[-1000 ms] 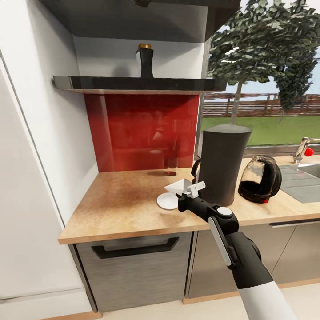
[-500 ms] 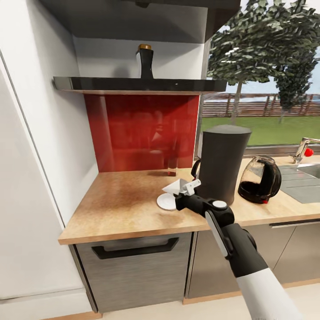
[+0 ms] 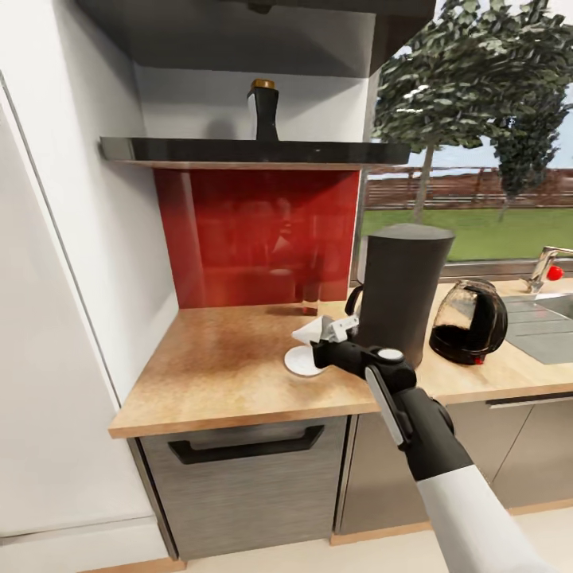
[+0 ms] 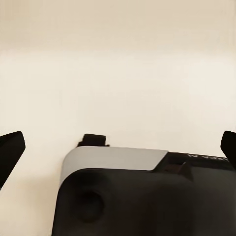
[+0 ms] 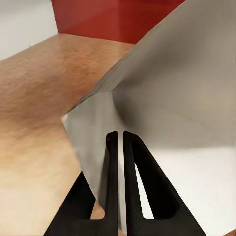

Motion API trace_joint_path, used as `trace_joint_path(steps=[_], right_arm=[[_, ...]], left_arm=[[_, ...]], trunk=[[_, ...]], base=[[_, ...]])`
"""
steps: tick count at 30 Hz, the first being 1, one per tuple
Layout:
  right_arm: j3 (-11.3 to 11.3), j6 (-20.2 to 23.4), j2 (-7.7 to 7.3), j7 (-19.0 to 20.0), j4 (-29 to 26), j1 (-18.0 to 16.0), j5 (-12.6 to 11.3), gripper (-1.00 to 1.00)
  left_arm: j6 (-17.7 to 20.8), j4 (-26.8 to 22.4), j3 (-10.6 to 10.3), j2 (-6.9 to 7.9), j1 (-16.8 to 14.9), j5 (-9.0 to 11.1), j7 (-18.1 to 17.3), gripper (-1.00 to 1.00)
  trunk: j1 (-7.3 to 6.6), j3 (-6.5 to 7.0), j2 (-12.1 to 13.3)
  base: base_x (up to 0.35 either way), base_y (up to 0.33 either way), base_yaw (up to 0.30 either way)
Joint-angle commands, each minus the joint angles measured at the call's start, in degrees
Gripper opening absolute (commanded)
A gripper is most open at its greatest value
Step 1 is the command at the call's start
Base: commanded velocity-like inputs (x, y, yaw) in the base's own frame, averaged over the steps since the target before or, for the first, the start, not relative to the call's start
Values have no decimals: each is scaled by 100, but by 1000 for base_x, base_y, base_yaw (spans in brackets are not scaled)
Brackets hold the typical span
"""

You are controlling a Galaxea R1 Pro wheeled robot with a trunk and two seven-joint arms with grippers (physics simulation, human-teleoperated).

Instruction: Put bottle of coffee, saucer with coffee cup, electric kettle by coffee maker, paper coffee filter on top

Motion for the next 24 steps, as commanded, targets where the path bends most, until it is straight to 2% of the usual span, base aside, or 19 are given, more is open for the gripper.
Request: trace_joint_path(steps=[1,4,5,19,24], right_arm=[[-36,59,29,-2,-37,29,-35,-100],[-131,92,52,-10,-134,125,-41,-100],[-151,94,54,-10,-932,741,-42,-100],[-164,106,73,-21,-990,798,-39,-100],[-164,104,72,-21,-991,796,-36,-100]], left_arm=[[-7,-8,18,2,3,5,4,100],[-7,-7,19,12,3,6,4,100],[-7,-7,19,13,3,6,4,100],[-7,-7,20,17,4,6,4,100],[-7,-7,20,17,4,8,4,100]], trunk=[[0,-5,-4],[0,-5,-4],[0,-5,-4],[0,-5,-4],[0,-5,-4]], base=[[0,67,0],[0,83,0],[0,181,0],[0,212,0],[0,88,0]])
